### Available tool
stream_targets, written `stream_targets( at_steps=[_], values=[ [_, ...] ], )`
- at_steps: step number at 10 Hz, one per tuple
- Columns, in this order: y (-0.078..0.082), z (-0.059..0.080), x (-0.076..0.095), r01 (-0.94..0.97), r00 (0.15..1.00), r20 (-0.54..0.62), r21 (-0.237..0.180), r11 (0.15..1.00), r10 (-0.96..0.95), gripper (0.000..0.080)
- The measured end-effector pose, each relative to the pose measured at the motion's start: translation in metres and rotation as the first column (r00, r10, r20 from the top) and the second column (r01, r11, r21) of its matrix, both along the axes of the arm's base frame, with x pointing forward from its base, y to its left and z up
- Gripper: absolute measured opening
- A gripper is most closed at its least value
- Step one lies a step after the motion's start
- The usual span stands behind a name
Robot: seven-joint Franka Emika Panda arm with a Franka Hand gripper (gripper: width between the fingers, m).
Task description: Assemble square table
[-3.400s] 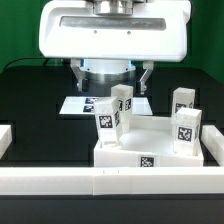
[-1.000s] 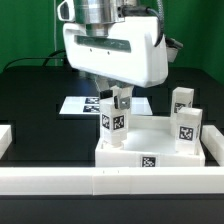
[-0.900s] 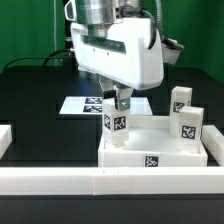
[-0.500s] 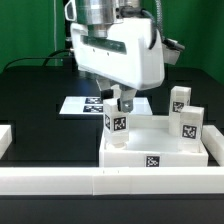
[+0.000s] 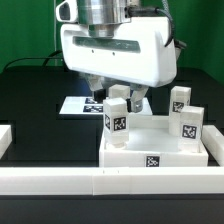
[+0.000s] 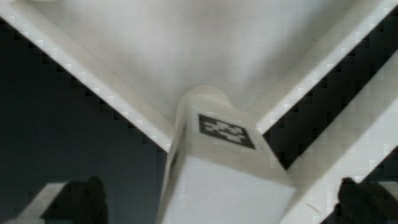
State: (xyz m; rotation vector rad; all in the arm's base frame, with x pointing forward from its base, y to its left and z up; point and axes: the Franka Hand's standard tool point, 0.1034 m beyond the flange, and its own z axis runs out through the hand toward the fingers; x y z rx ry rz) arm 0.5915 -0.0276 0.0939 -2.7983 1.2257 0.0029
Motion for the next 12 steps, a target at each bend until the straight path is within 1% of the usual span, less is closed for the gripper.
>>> stream_targets(
  at_steps=[1, 2, 3, 6, 7, 8, 9, 10, 11, 12],
  values=[
    [-0.0001, -0.0003, -0.0002, -0.133, 0.991, 0.008, -0.009, 0.991, 0.133, 0.0648],
    [0.0011, -0.0009, -0.0003, -0.226, 0.974, 0.013, -0.014, 0.974, 0.226, 0.0648],
    [0.0031, -0.0019, -0.0004, -0.328, 0.944, 0.018, -0.021, 0.944, 0.329, 0.0648],
    [0.0053, -0.0028, -0.0011, -0.602, 0.798, 0.018, -0.047, 0.797, 0.603, 0.0648],
    [0.0042, -0.0028, -0.0012, -0.649, 0.759, 0.018, -0.051, 0.759, 0.651, 0.0648],
    [0.001, -0.0029, -0.0016, -0.715, 0.697, 0.014, -0.059, 0.697, 0.717, 0.0648],
    [-0.0018, -0.0029, -0.0018, -0.761, 0.646, 0.011, -0.064, 0.646, 0.763, 0.0625],
    [-0.0034, -0.003, -0.0021, -0.79, 0.611, 0.006, -0.069, 0.61, 0.792, 0.0625],
    [-0.0032, -0.003, -0.002, -0.777, 0.627, 0.006, -0.068, 0.626, 0.779, 0.044],
    [-0.0034, -0.003, -0.0021, -0.776, 0.628, 0.006, -0.068, 0.627, 0.778, 0.044]
  ],
)
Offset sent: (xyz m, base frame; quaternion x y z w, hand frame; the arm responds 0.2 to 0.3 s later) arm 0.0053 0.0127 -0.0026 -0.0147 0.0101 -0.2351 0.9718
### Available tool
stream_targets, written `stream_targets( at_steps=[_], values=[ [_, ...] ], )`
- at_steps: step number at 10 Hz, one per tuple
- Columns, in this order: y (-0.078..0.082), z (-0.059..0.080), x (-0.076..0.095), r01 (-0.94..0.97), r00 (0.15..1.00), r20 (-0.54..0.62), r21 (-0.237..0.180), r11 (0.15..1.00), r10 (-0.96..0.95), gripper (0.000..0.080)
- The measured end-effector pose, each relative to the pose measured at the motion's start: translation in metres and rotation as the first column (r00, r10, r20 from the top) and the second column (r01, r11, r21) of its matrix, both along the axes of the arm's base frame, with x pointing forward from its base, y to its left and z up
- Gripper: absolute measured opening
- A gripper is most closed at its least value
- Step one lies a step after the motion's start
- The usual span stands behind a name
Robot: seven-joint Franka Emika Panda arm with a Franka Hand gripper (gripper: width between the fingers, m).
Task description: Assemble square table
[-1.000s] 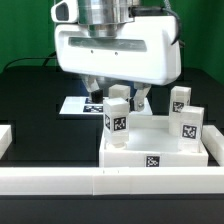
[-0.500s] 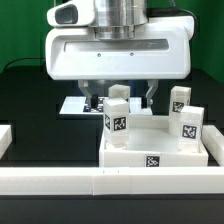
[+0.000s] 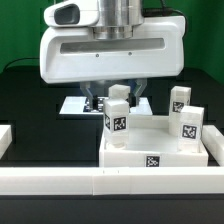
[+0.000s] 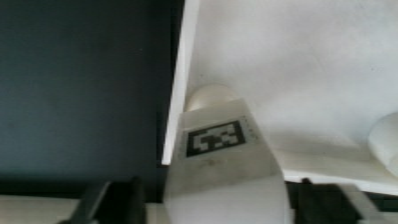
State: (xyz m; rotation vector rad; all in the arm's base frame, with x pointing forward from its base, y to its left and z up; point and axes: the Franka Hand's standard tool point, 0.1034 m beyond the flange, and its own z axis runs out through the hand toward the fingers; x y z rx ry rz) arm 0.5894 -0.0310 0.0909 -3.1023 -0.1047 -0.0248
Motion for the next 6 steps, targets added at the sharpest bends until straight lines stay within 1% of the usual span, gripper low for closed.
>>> stream_targets(
  at_steps=[1, 4, 5, 6],
  values=[
    [0.0, 0.0, 0.0, 0.006, 1.0, 0.0, 0.0, 1.0, -0.006, 0.0279],
    [0.0001, 0.0, 0.0, 0.078, 0.997, -0.003, 0.001, 0.997, -0.078, 0.0282],
    [0.0017, -0.0001, 0.0001, 0.21, 0.978, -0.008, 0.006, 0.978, -0.21, 0.0282],
    [0.0038, -0.0002, 0.0002, 0.34, 0.94, -0.014, 0.006, 0.94, -0.34, 0.0282]
  ],
)
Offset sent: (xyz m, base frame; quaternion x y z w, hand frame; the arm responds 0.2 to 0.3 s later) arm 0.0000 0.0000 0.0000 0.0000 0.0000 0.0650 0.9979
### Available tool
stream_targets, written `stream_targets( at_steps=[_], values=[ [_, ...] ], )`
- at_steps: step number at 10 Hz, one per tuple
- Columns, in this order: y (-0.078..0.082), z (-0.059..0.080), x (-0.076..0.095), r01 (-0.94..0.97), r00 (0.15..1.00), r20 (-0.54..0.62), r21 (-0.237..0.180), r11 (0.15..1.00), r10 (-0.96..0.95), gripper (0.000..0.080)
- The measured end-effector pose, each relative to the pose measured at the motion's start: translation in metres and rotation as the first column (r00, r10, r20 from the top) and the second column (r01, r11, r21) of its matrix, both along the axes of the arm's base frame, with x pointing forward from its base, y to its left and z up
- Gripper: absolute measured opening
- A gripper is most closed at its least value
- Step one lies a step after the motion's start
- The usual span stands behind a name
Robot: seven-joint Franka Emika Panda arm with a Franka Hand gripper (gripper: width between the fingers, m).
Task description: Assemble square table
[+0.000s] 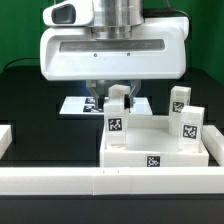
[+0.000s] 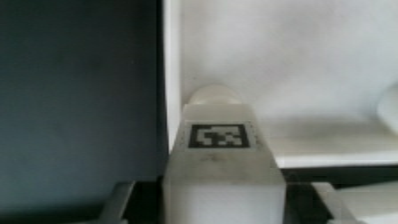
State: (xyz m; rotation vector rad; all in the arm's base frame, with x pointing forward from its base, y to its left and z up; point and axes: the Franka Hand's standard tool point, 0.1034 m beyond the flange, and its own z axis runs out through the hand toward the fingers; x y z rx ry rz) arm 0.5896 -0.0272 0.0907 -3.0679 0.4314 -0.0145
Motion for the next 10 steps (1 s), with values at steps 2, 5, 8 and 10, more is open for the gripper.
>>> stream_targets(
  at_steps=[2, 5, 8, 10],
  values=[
    [0.0015, -0.001, -0.0007, 0.257, 0.966, -0.011, 0.012, 0.966, -0.257, 0.0282],
    [0.0045, -0.0017, 0.0003, 0.598, 0.801, -0.032, 0.009, 0.802, -0.597, 0.0284],
    [0.0072, -0.0016, 0.0038, 0.778, 0.628, -0.044, 0.006, 0.629, -0.777, 0.0284],
    [0.0077, -0.0021, 0.0036, 0.786, 0.618, -0.047, 0.007, 0.619, -0.785, 0.0345]
  ],
)
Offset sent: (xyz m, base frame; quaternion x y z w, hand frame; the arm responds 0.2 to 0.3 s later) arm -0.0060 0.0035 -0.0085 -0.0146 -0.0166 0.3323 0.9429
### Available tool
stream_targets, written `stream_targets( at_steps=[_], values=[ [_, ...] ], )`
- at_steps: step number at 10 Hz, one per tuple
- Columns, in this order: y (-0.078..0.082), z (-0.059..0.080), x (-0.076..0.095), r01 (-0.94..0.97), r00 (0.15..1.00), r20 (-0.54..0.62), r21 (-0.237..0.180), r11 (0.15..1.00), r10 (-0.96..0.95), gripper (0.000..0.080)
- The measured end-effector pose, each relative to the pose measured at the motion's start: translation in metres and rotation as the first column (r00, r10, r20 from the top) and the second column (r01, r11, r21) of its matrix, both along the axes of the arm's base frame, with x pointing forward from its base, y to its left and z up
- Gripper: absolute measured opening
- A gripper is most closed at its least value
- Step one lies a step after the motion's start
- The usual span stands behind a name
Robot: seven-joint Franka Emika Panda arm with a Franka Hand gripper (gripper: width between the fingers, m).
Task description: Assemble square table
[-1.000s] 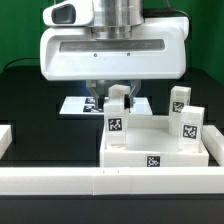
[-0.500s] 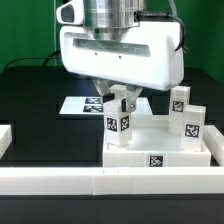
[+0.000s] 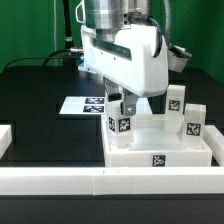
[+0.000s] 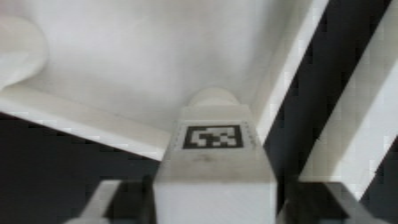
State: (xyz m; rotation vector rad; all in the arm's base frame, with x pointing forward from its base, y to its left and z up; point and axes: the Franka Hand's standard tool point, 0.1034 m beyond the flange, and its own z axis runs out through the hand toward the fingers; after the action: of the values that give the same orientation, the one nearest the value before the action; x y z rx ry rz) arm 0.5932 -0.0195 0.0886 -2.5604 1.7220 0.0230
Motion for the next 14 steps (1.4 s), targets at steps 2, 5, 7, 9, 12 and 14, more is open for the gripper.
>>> stream_targets(
  at_steps=[2, 5, 7, 9, 12, 14],
  values=[
    [-0.0006, -0.0007, -0.0008, -0.095, 0.995, 0.004, -0.002, 0.995, 0.095, 0.0622],
    [-0.001, -0.0007, -0.0009, -0.282, 0.959, 0.013, -0.008, 0.959, 0.283, 0.0649],
    [-0.0012, -0.0017, -0.0013, -0.477, 0.878, 0.02, -0.016, 0.879, 0.478, 0.0649],
    [-0.0024, -0.0045, -0.0009, -0.685, 0.727, 0.025, -0.04, 0.727, 0.686, 0.0649],
    [-0.0035, -0.0041, -0.0001, -0.862, 0.503, 0.015, -0.06, 0.503, 0.864, 0.0649],
    [-0.0045, -0.0036, 0.0, -0.924, 0.378, 0.0, -0.067, 0.377, 0.926, 0.0649]
  ],
)
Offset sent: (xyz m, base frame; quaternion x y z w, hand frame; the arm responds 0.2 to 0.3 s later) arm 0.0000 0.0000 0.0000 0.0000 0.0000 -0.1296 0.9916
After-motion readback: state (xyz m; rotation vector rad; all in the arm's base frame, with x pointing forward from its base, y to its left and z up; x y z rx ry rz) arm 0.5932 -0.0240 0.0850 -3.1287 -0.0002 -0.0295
